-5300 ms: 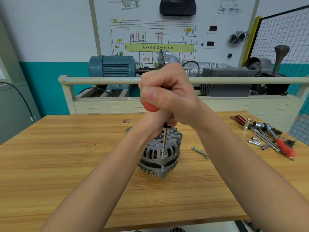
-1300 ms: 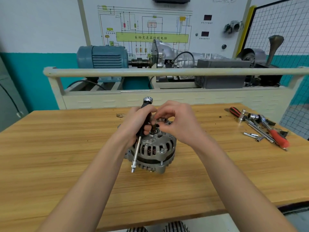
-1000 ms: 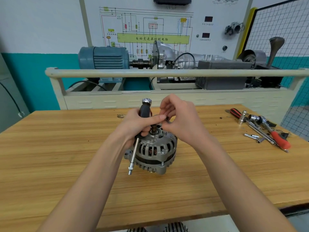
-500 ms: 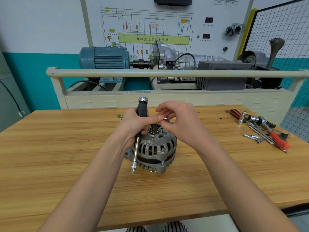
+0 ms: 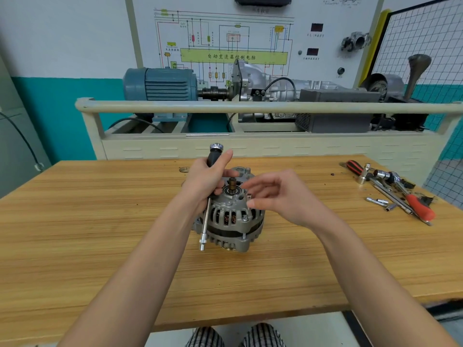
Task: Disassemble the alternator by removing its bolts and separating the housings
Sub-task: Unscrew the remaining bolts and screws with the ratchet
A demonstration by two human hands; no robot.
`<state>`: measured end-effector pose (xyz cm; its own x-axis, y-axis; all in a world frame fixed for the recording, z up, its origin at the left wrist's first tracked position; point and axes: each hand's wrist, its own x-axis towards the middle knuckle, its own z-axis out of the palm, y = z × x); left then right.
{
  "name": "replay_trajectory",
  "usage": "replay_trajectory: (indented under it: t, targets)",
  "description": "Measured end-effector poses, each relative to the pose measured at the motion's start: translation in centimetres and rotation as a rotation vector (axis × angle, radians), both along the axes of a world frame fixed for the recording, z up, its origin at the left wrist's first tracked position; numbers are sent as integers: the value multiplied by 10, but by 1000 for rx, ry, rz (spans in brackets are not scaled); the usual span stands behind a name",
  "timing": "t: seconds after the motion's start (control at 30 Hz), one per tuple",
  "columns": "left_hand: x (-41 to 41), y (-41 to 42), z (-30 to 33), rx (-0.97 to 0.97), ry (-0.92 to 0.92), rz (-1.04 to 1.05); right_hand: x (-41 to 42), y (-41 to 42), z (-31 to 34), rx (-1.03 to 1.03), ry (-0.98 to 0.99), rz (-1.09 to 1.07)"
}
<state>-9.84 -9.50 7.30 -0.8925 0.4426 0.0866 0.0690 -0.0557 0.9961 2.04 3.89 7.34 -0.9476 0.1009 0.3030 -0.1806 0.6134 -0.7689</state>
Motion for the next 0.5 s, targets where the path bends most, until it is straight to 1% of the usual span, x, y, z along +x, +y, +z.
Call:
replay_trajectory:
  t: [0.2,0.37,0.5]
  targets:
    - [-1,2,0,14,-27,29,2,-5,-6,100,50,-9]
    - [0,2,0,-10,3,39,0,-6,-12,103,83,-32]
    - [0,3,-1,-21,10,45,-3,-6,-14,201,115,-27]
